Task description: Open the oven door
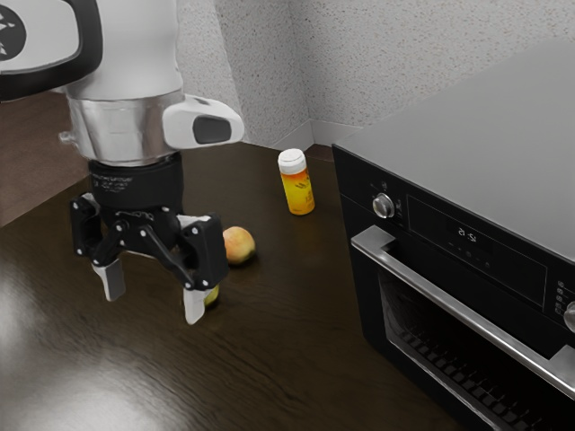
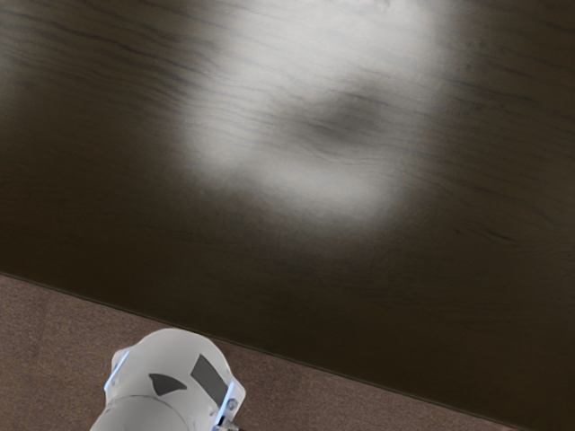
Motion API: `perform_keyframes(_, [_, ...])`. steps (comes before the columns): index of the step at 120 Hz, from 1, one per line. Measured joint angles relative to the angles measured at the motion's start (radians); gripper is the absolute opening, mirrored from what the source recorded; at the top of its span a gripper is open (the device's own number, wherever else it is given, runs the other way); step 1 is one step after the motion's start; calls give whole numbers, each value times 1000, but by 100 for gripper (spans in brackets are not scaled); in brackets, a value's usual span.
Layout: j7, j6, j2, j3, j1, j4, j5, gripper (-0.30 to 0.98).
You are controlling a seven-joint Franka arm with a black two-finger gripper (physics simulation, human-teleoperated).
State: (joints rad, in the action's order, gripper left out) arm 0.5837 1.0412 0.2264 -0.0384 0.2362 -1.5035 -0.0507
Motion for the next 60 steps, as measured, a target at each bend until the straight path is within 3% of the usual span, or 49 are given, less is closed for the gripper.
perform_keyframes(37, [182,147,5,9,27,37,-9,69])
perform_keyframes(49, [221,340,275,-33,34,-281,-38,69])
perform_keyframes(60, [280,545,306,-41,60,-394,-141,69])
